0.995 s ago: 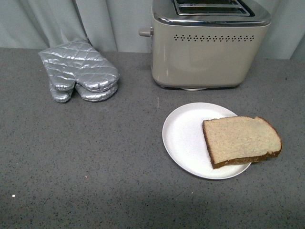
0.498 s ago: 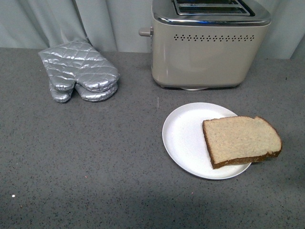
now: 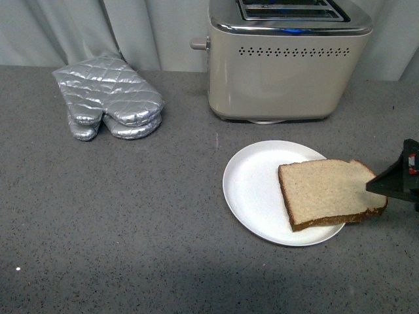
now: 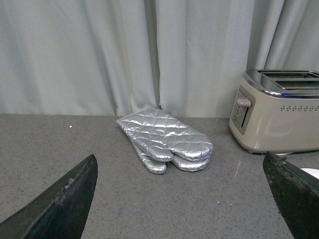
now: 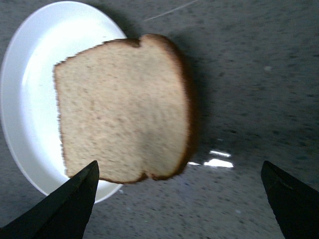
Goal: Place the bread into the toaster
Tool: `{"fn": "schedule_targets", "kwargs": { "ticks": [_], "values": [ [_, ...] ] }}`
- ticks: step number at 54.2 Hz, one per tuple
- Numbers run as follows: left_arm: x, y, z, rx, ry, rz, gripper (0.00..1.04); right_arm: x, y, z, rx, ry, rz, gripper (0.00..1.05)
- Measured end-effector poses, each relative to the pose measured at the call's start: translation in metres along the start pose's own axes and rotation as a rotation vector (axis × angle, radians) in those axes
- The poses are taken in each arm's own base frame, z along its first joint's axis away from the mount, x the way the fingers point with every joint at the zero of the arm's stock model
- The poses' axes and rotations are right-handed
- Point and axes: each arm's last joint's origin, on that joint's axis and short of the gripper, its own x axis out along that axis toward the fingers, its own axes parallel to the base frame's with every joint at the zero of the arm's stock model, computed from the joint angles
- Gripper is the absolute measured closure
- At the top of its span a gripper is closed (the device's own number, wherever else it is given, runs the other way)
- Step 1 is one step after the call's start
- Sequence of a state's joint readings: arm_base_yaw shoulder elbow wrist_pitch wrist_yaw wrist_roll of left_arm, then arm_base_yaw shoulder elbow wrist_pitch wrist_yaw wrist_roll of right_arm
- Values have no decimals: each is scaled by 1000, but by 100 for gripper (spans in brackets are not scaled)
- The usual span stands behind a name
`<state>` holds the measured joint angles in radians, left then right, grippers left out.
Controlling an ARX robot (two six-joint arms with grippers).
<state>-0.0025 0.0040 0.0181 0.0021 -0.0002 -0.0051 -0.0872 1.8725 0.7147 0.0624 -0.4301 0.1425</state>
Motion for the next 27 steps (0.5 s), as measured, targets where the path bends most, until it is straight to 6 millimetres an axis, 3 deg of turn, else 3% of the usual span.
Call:
{"fn": "schedule_targets", "kwargs": {
  "ticks": [18, 27],
  "values": [
    [0, 0, 0, 0, 0, 0, 7, 40, -2, 3, 127, 40, 65, 10],
    [0, 0, 0, 0, 0, 0, 7, 46, 0, 6, 189, 27, 38, 42]
  ]
}}
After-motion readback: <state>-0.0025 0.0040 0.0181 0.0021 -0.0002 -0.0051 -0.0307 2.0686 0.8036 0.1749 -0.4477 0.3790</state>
